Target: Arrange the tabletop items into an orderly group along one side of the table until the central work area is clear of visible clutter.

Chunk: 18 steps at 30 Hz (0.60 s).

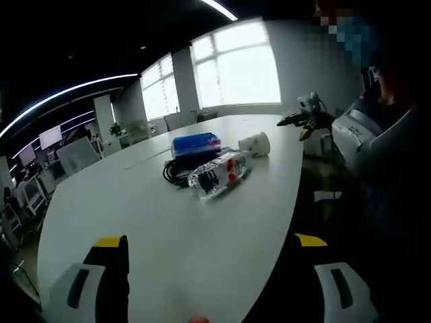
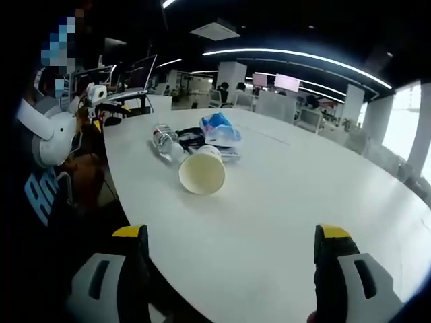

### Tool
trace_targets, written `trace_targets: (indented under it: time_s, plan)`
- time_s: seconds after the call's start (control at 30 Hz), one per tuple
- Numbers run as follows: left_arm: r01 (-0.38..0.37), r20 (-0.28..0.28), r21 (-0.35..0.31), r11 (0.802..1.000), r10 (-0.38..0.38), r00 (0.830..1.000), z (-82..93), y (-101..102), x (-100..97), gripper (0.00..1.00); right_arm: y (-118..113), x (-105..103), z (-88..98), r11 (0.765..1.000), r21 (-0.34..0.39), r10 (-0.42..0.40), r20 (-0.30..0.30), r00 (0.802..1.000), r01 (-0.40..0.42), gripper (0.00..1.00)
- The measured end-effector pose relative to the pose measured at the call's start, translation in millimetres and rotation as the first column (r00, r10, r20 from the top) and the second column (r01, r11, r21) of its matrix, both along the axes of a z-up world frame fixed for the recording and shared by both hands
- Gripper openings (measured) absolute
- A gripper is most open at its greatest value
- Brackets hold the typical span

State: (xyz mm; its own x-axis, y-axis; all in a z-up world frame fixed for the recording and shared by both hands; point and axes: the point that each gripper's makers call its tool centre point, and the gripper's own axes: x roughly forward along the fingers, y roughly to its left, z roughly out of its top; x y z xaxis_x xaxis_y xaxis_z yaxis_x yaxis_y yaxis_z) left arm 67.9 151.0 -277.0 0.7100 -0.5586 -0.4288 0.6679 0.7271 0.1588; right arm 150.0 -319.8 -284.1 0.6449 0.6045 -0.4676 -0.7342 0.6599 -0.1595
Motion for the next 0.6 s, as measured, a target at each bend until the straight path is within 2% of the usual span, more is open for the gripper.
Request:
trace_targets:
  time_s: [0.6]
  plan:
    - [0.008,-0.002,0.013,1.000,-0.008,1.000,5.5,-3.5,0.8,1.00,-2.7,0.6,-3.3,1.000,0.003,0.000,-0.001,1.000,0.000,1.00]
